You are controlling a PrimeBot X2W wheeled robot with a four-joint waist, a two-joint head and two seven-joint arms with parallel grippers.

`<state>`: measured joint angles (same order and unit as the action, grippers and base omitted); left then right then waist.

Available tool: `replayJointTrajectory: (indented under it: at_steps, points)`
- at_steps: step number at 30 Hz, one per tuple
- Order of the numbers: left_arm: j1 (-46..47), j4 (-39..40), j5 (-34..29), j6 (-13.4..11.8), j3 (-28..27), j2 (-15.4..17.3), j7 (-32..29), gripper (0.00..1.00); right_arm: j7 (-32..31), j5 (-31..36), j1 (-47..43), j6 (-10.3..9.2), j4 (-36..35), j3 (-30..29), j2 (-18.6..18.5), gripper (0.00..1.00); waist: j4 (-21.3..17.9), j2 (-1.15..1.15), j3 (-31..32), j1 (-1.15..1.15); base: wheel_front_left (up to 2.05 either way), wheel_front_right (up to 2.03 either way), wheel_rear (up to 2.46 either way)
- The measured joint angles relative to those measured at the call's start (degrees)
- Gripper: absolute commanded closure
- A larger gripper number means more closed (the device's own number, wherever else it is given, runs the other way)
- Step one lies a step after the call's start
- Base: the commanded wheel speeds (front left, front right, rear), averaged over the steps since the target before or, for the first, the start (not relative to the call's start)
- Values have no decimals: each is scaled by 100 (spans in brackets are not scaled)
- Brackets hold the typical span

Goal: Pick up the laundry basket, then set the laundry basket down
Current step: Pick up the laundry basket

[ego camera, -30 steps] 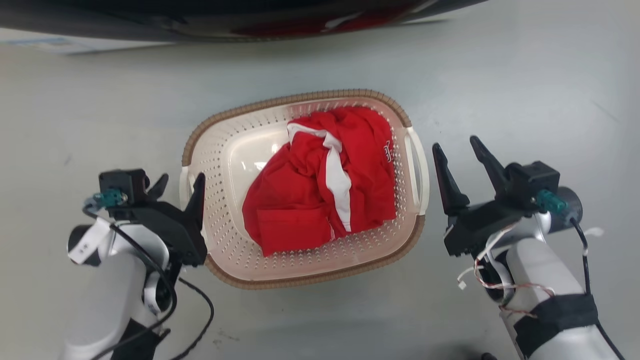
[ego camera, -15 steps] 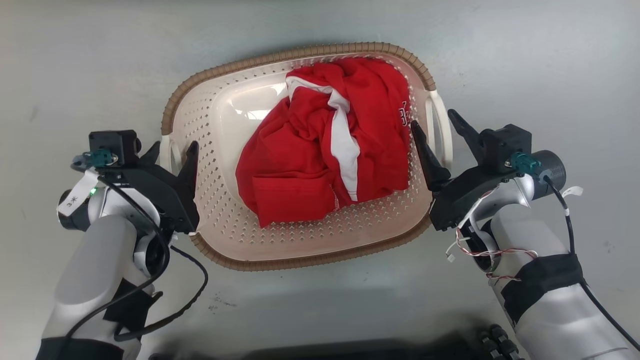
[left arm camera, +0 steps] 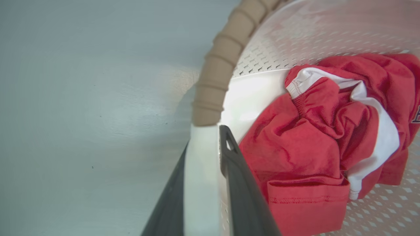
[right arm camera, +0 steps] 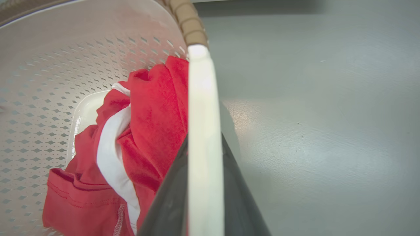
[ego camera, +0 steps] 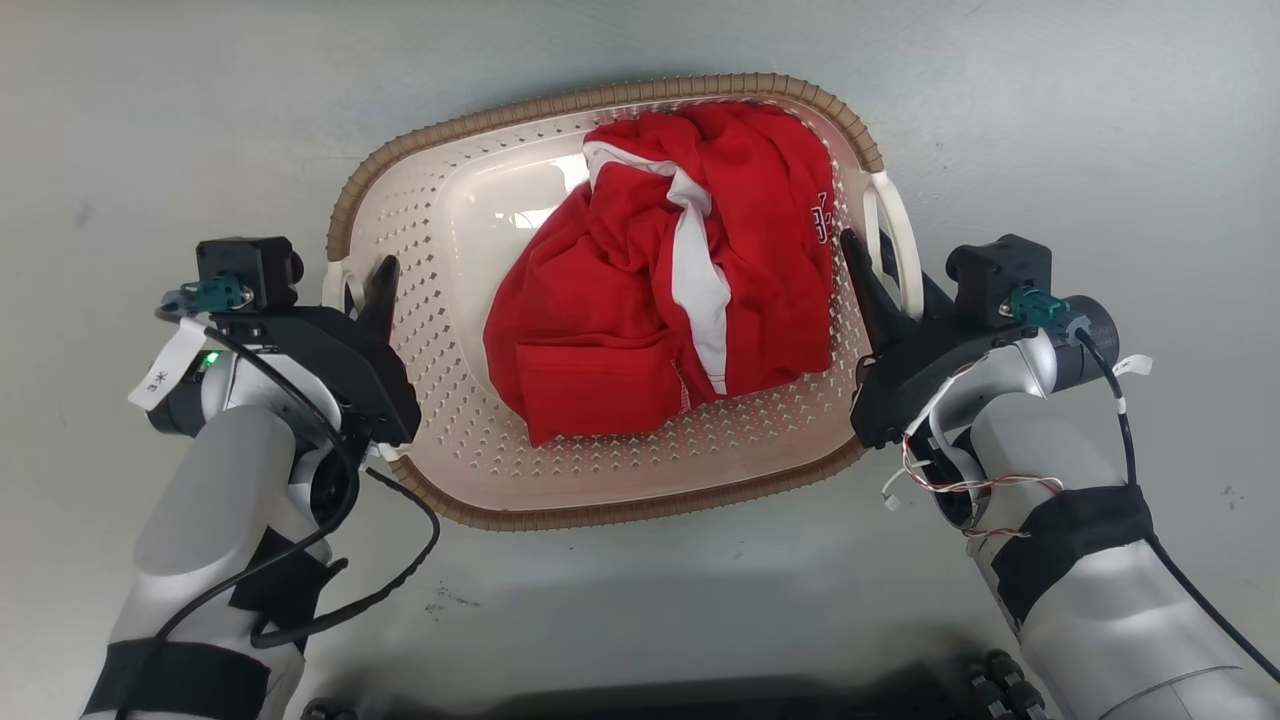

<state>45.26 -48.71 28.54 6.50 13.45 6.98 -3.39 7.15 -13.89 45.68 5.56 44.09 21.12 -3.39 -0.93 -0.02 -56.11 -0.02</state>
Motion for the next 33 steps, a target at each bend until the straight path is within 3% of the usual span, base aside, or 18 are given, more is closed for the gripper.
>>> replayJointTrajectory:
  at_steps: [14,33]
  points:
    - [225,-788,23,13,89,-203,205,100,90,-212,197,67,703,141,51,100,-7,4,340,4,0,0,0]
    - [502,-1722,321,107,209,-402,-68,100,-851,-942,365,151,1606,526,54,100,-52,3,1450,2,0,0,0]
